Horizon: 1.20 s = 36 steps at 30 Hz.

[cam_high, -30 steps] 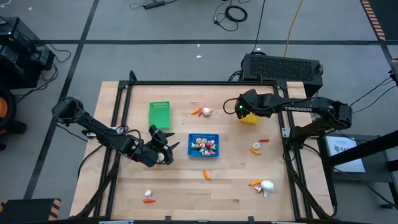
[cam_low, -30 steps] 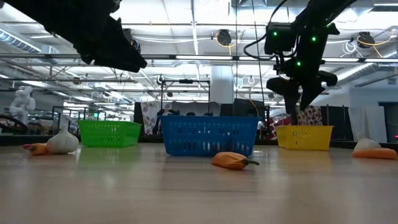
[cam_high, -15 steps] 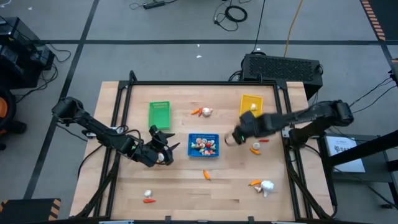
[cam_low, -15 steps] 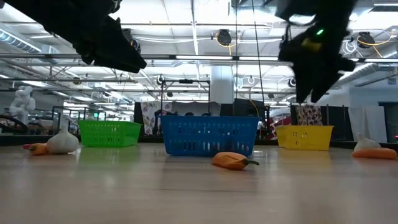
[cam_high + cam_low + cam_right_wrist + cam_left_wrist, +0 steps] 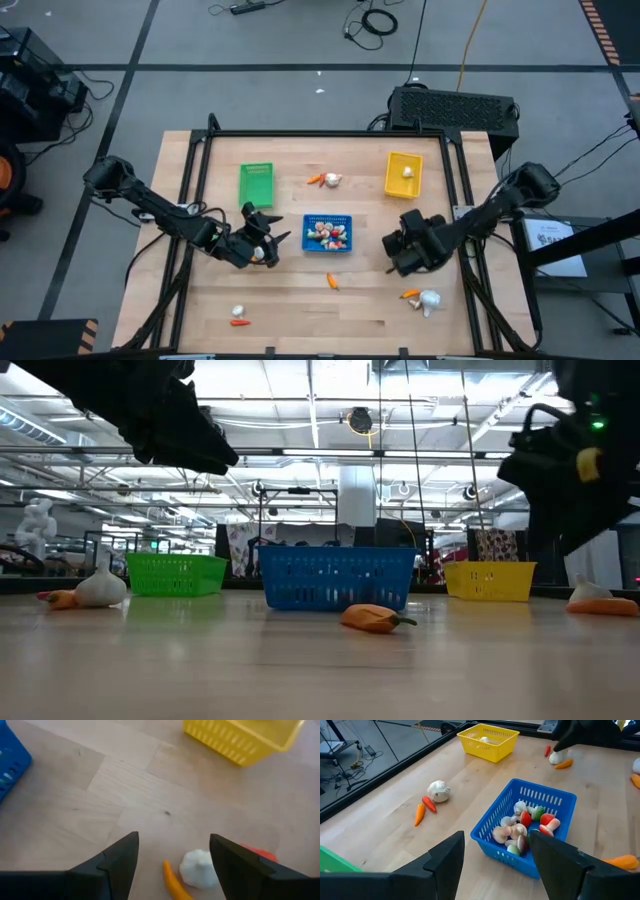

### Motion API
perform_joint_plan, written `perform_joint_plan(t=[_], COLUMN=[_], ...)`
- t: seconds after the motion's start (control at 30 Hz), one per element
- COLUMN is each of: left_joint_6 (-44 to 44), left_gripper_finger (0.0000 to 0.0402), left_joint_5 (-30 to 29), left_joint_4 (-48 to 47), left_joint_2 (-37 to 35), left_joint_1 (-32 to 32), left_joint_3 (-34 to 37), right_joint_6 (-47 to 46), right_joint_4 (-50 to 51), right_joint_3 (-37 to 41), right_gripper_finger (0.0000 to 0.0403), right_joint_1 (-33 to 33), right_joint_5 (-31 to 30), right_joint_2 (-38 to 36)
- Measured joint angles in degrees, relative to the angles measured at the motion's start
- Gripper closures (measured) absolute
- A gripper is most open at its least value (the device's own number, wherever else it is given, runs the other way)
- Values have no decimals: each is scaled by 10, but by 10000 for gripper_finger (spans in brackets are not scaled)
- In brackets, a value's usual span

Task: Sort produce into baskets
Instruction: Put the white garlic into the yellow bin

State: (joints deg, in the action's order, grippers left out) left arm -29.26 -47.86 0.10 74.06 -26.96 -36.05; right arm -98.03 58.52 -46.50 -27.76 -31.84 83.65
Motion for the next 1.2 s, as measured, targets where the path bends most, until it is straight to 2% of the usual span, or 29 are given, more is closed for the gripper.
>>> perform_joint_plan(t=[0.2, 0.47, 1.2], left_joint_6=[0, 0, 1], left_gripper_finger=[169, 169, 169], left_joint_5=[1, 1, 2], left_joint_4=[0, 1, 0], left_joint_2=[0, 0, 0], left_joint_1=[0, 0, 0], left_joint_3=[0, 0, 0], right_joint_6=[-72, -100, -108], right_joint_4=[3, 11, 15], right_joint_3=[1, 0, 1], right_gripper_finger=[184, 212, 269], right_joint_1=[-29, -32, -33], right_joint_5=[-7, -4, 18], right_joint_2=[52, 129, 134])
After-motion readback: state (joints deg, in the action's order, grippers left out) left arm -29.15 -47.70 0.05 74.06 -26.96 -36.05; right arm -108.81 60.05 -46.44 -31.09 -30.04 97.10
